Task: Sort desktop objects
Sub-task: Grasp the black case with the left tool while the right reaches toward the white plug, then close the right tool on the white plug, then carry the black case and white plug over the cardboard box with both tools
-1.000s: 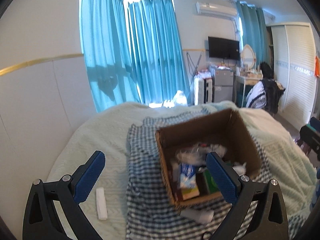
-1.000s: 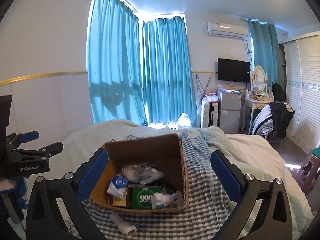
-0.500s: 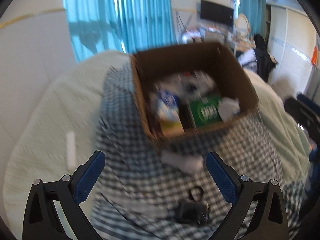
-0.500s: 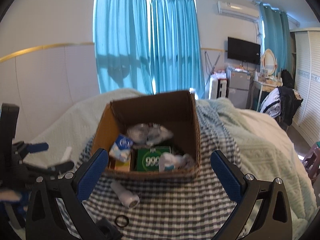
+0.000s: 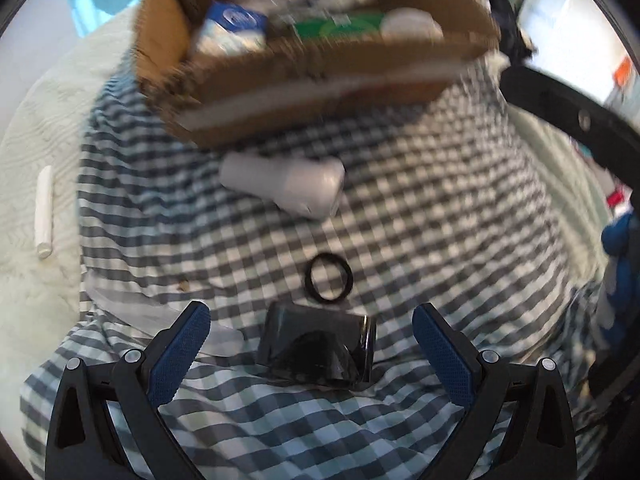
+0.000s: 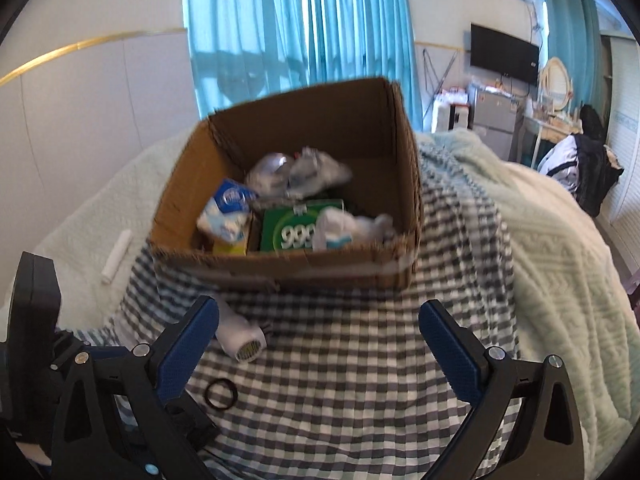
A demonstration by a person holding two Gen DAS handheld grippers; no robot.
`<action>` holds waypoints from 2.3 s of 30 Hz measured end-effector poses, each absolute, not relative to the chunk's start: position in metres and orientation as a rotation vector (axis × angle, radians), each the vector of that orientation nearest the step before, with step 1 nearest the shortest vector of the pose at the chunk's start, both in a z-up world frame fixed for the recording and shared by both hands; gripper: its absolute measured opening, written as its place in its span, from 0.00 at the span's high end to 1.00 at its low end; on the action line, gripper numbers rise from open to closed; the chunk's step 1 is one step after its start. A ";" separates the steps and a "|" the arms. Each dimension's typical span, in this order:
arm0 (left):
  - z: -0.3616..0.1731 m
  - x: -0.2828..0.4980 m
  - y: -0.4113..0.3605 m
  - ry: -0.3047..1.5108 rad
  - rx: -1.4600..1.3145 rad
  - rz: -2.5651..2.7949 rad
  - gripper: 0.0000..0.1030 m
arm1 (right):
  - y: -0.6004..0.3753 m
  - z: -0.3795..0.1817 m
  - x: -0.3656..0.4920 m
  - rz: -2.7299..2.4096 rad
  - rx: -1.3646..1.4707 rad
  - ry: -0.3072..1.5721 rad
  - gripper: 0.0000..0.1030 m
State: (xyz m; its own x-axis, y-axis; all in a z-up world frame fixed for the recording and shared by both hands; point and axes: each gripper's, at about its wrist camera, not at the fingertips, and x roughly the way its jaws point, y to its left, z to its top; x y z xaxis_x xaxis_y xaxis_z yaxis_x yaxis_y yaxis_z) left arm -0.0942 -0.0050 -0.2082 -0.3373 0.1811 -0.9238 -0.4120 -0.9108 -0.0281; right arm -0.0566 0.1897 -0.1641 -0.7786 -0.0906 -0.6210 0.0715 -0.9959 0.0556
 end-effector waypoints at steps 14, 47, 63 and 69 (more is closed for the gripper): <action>-0.239 -0.108 -0.019 0.243 -1.709 2.223 0.26 | 0.168 -0.227 -0.095 -2.684 1.191 0.011 0.02; -0.121 -0.137 -0.094 0.202 -1.175 2.776 0.26 | 0.108 -0.254 -0.121 -2.458 1.269 0.149 0.35; -0.056 -0.093 -0.078 0.093 -0.784 2.859 0.26 | 0.137 -0.154 -0.035 -2.758 0.957 0.165 0.35; -0.031 -0.077 -0.072 0.066 -0.616 2.867 0.25 | 0.142 -0.117 -0.009 -2.880 0.790 0.149 0.35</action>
State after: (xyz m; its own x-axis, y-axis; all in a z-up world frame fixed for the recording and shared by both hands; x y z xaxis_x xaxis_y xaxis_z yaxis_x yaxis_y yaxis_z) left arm -0.0772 -0.0722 -0.0312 -0.8911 0.1927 -0.4108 -0.2113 -0.9774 -0.0002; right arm -0.0085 0.1419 -0.1172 -0.8496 -0.1193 -0.5138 0.1716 -0.9836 -0.0553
